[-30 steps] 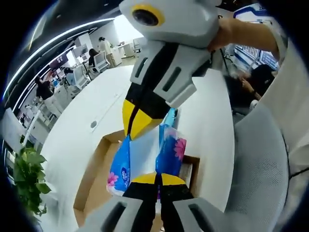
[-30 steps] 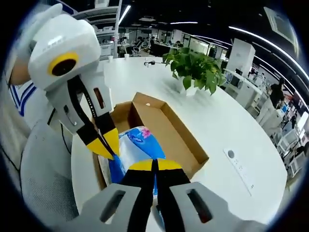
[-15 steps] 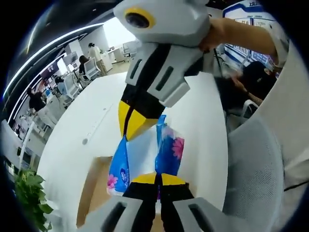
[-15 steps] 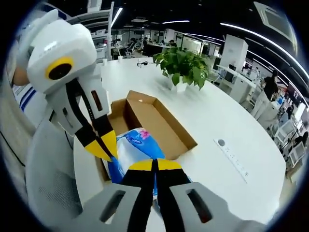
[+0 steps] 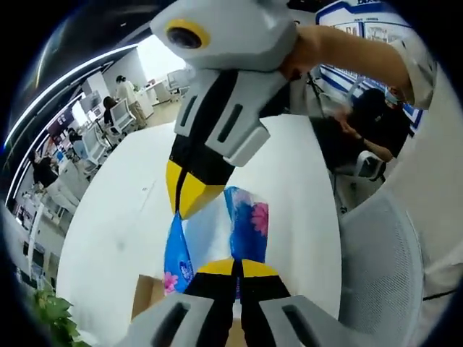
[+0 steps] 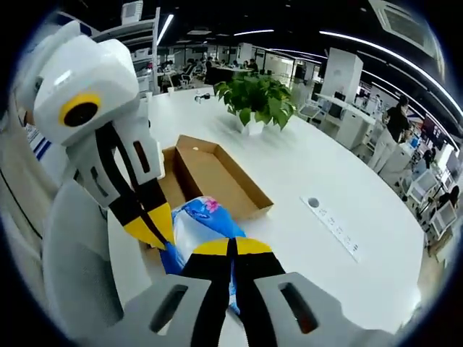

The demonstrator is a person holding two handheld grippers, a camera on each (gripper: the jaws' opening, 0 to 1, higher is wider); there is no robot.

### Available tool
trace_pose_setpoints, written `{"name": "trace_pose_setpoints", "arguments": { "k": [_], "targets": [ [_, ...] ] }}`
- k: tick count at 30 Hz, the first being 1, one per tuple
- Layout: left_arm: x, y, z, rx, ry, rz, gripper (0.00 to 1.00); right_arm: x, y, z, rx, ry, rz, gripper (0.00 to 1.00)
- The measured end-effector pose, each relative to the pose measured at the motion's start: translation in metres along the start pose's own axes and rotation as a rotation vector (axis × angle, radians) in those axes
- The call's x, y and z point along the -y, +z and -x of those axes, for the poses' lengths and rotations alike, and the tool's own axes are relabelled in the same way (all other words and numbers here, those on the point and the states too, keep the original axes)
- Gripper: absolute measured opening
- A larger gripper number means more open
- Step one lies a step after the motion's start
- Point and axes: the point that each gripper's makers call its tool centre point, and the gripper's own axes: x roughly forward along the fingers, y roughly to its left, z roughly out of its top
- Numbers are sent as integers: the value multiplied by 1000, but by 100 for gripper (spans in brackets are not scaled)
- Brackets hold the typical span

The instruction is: Operate the shoe box by opening the lid, removing the specified soft item, and placing it in the target area until the item is outside and the box remains undamaged.

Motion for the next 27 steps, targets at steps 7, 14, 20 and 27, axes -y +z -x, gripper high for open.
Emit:
{"name": "trace_pose_setpoints", "arguments": {
  "k": [7,14,20,27],
  "targets": [
    [0,22,-22,23,-23,-18,0,21,-16,12,-8,-22,-31,0],
    [0,42,-43,41,-48,-29,0,40,-34,21,-27,-30,-47,0],
    [-3,55,-60,52,-66,-36,0,55,-48,28,-29,-48,-73,0],
    [-4,67,-77,65,-87,-46,0,69,-66,37,-36,-67,-99,0]
  ]
}}
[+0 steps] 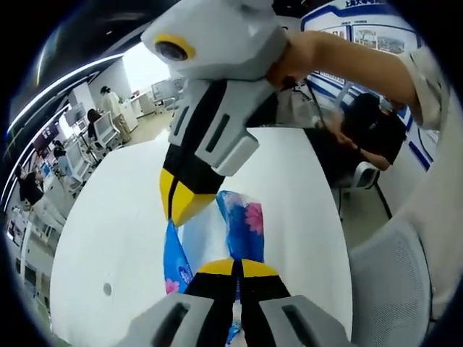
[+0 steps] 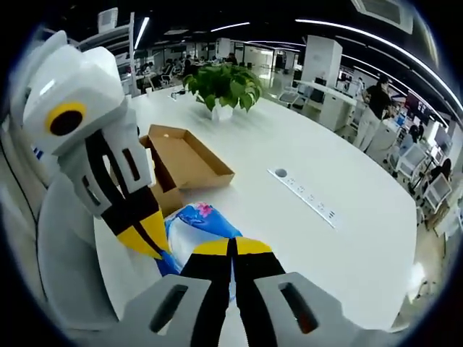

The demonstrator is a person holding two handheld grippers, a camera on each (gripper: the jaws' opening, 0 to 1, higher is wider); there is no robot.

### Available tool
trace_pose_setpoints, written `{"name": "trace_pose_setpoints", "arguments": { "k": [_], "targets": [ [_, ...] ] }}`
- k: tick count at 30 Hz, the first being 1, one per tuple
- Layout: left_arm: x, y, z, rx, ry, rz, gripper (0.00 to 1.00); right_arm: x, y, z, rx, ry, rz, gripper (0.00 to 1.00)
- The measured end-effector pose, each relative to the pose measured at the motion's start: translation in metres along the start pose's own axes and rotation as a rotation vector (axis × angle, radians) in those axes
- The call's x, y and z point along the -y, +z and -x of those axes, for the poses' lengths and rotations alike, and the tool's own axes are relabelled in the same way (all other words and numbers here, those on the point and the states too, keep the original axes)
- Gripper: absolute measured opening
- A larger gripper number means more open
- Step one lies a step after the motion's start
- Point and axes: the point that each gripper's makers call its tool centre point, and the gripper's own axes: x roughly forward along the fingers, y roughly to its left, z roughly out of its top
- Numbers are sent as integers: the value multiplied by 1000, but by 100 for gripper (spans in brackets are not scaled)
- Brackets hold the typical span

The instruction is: Operate the shoe box by opening the lid, removing the specified soft item, and placing it in the target area until the item is outside and the box remains undamaged.

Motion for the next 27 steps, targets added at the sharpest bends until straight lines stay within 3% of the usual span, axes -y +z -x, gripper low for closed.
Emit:
{"name": "trace_pose_setpoints", "arguments": {
  "k": [27],
  "targets": [
    [-13,25,-79,42,-86,36,0,63,-63,3,-31,-65,-120,0]
  ]
}}
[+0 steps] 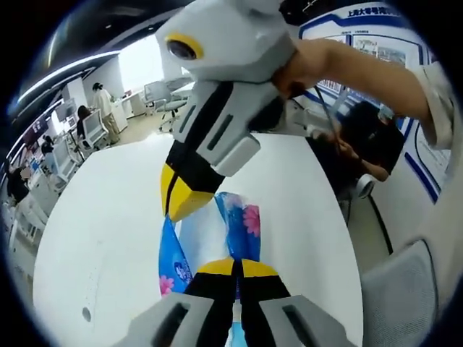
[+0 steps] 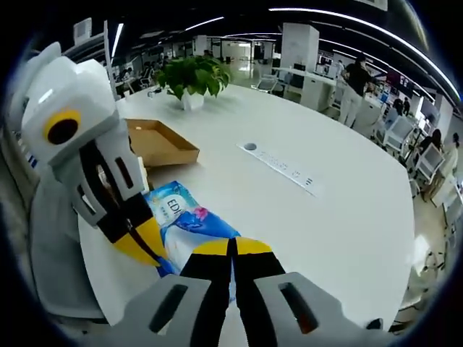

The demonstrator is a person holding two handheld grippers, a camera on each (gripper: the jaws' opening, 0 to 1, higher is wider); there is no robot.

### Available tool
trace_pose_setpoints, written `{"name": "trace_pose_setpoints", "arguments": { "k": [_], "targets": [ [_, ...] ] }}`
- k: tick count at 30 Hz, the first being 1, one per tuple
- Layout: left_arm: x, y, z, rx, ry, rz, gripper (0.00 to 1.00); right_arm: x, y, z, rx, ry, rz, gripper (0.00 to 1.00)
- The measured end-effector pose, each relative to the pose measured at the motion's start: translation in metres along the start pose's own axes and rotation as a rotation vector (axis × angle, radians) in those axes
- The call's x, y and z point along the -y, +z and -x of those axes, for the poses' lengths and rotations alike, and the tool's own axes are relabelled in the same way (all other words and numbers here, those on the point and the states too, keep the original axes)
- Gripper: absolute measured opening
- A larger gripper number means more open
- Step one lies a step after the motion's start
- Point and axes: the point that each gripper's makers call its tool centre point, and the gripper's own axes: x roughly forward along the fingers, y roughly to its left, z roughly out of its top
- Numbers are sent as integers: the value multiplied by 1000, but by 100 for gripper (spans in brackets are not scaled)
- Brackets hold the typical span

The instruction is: Operate the shoe box by opening the lid, removing the specified soft item, and placing it in the target area until the item is outside and the box remains undamaged.

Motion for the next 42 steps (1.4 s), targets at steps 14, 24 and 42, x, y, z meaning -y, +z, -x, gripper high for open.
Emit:
{"name": "trace_pose_setpoints", "arguments": {
  "k": [14,24,42],
  "targets": [
    [-3,8,-40,26,-37,29,0,21,-28,1,-15,-42,-43,0],
    [-4,11,-67,26,-67,55,0,38,-49,-4,-41,-65,-52,0],
    [-8,-20,-97,-20,-92,99,0,48,-85,-40,-118,-68,-54,0]
  ]
}}
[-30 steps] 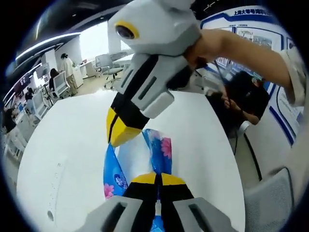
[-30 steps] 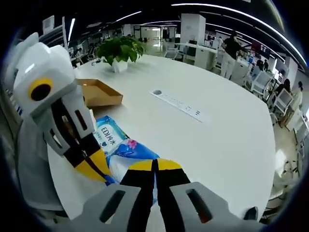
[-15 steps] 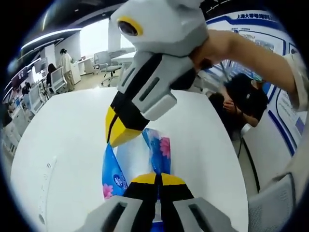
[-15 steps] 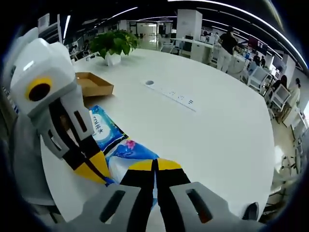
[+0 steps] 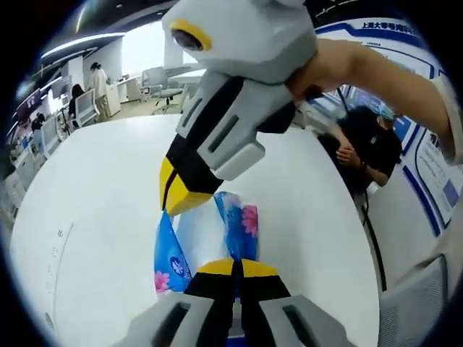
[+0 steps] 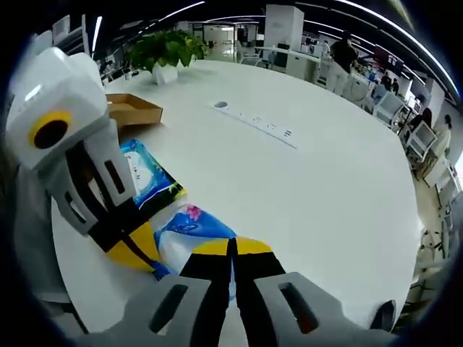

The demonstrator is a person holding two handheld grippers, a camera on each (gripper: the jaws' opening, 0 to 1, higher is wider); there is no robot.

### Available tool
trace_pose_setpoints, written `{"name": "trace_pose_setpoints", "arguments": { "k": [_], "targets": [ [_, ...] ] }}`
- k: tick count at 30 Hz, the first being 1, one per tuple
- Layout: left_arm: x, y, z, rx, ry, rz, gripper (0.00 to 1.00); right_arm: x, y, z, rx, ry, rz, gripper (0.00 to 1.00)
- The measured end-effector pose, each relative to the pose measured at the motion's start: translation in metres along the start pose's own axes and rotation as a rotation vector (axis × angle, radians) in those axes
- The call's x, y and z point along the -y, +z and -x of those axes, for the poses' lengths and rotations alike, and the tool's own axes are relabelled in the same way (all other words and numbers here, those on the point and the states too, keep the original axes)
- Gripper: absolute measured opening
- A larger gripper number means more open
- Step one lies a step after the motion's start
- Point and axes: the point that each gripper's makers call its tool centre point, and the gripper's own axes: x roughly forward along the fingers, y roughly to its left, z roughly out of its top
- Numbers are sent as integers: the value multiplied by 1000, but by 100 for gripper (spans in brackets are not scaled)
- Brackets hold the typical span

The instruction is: Operate the shoe box by opening the lid, removing the specified soft item, and placing it in the target area until the item is outside and the box remains undamaged.

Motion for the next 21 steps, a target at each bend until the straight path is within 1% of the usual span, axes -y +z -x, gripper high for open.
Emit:
{"name": "trace_pose_setpoints", "arguments": {
  "k": [4,10,21],
  "targets": [
    [1,0,-2,4,-2,2,0,1,1,-2,13,-5,-9,0],
    [3,0,-4,0,-5,-2,0,0,0,-4,11,-3,-10,0],
    [5,-5,-4,-12,-2,-16,0,-5,-3,-4,5,-2,-9,0]
  ]
}}
